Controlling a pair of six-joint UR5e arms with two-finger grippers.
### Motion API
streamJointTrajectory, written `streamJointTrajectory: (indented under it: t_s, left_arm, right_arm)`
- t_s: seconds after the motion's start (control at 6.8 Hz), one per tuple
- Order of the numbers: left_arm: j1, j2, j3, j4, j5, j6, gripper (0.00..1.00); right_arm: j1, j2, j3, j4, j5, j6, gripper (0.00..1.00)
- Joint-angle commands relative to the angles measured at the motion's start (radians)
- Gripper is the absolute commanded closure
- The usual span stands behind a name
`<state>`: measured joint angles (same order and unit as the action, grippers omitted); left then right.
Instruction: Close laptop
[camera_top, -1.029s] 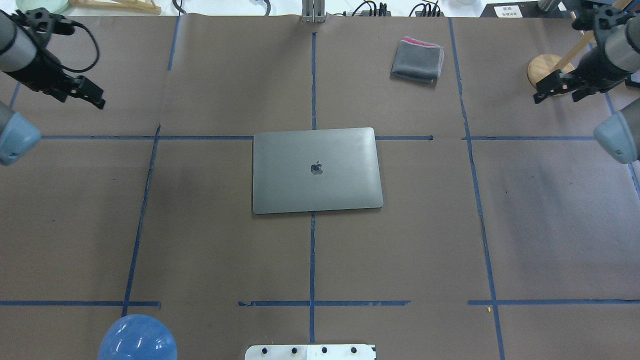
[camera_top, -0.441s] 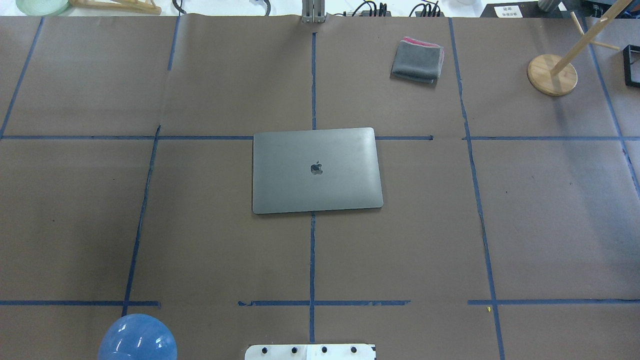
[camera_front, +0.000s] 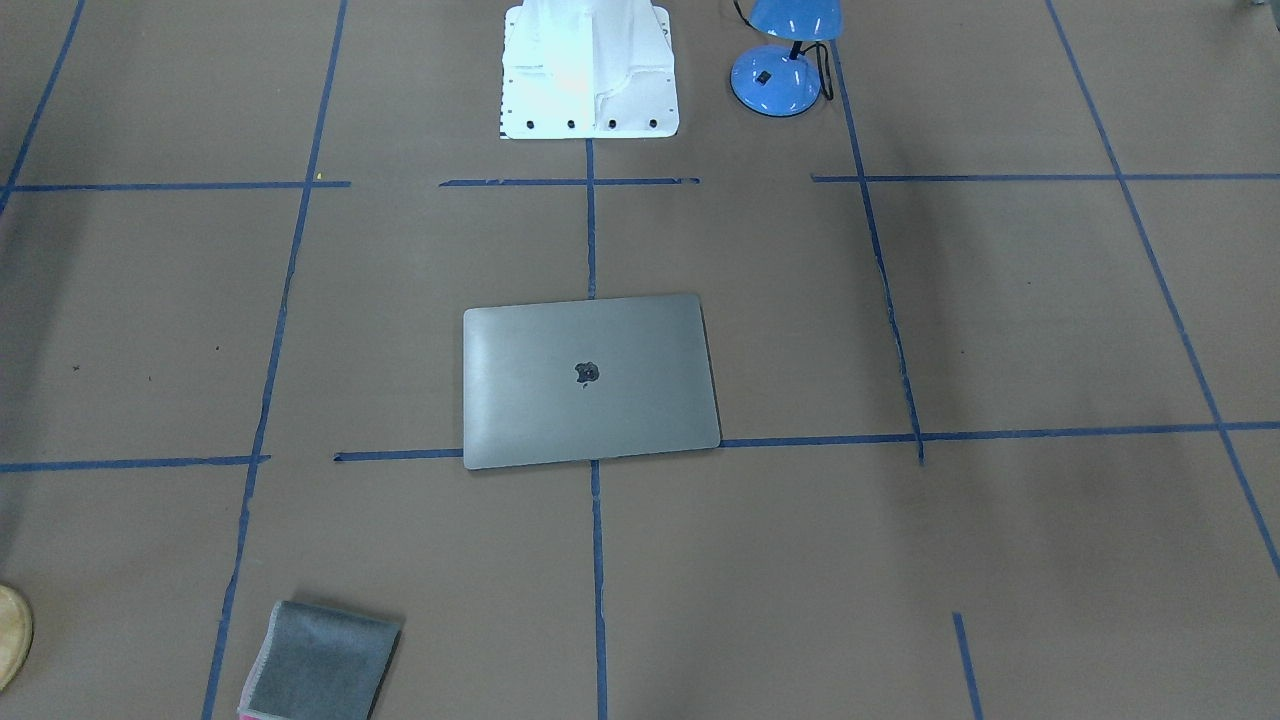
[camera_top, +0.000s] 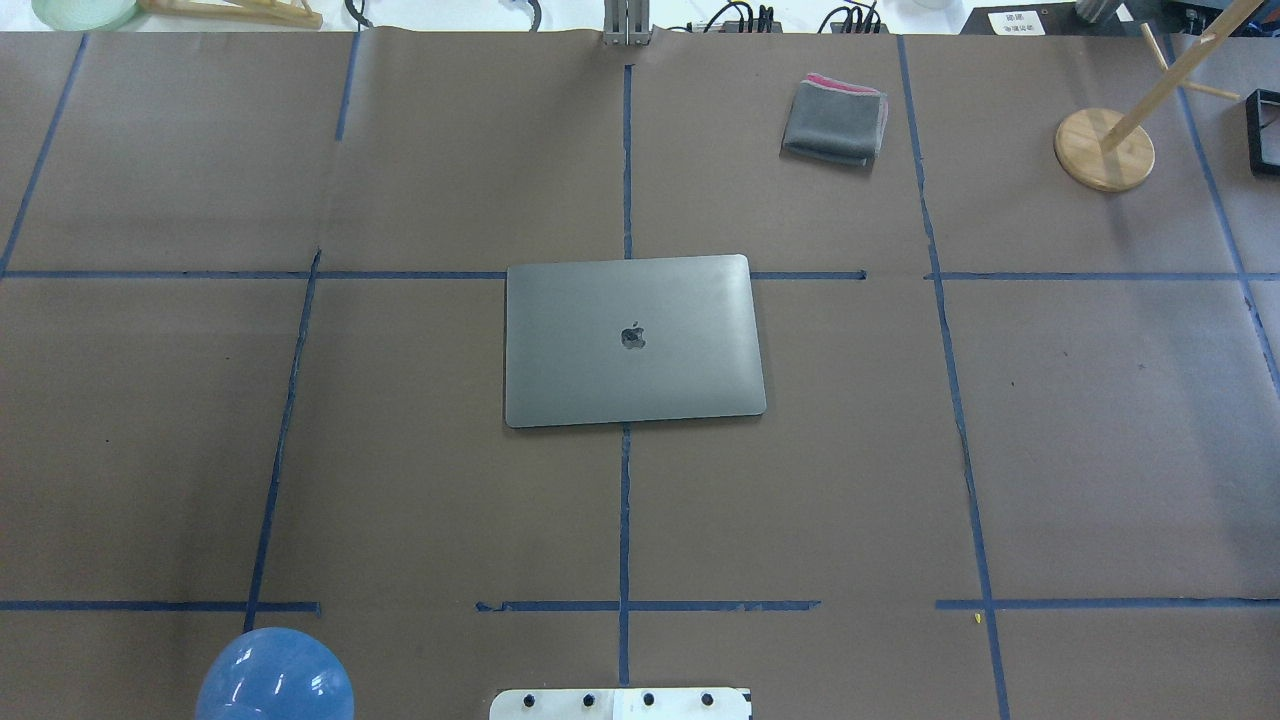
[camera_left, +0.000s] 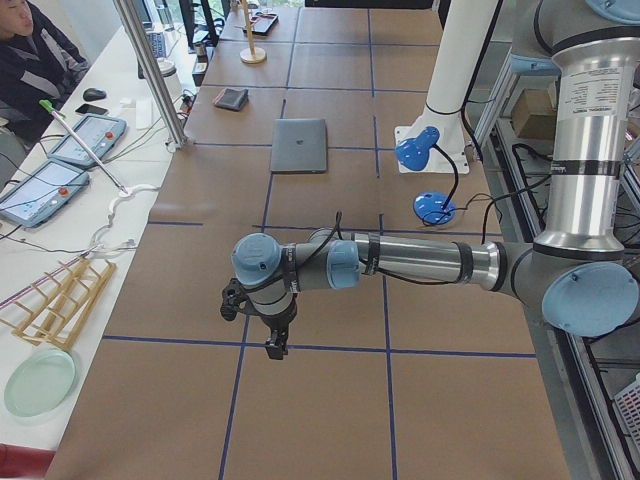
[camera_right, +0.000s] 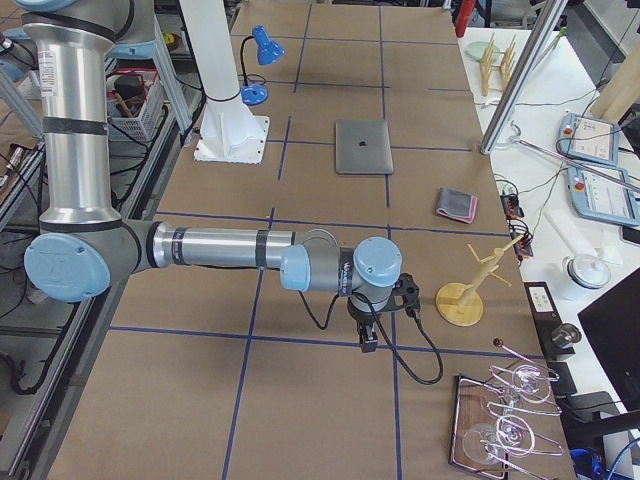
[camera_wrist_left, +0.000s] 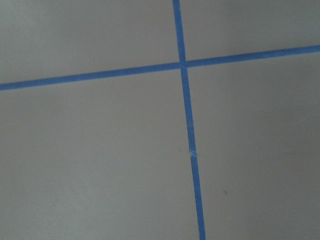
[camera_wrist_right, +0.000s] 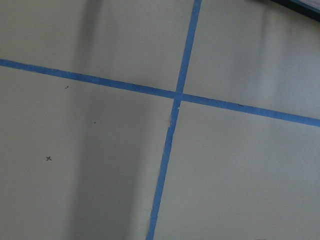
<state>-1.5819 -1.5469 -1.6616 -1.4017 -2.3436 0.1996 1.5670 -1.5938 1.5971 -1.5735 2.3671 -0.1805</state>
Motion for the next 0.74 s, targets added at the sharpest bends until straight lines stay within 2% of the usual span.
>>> streamJointTrajectory:
  t_s: [0.0, 0.59]
  left_arm:
    - [0.002, -0.005, 0.014, -0.007, 0.006, -0.011, 0.00]
    - [0.000, 0.002, -0.012, -0.008, 0.007, -0.009, 0.00]
  right_arm:
    - [0.001, -0.006, 0.003, 0.001, 0.000, 0.003, 0.00]
    - [0.001, -0.006, 0.004, 0.001, -0.003, 0.009, 0.00]
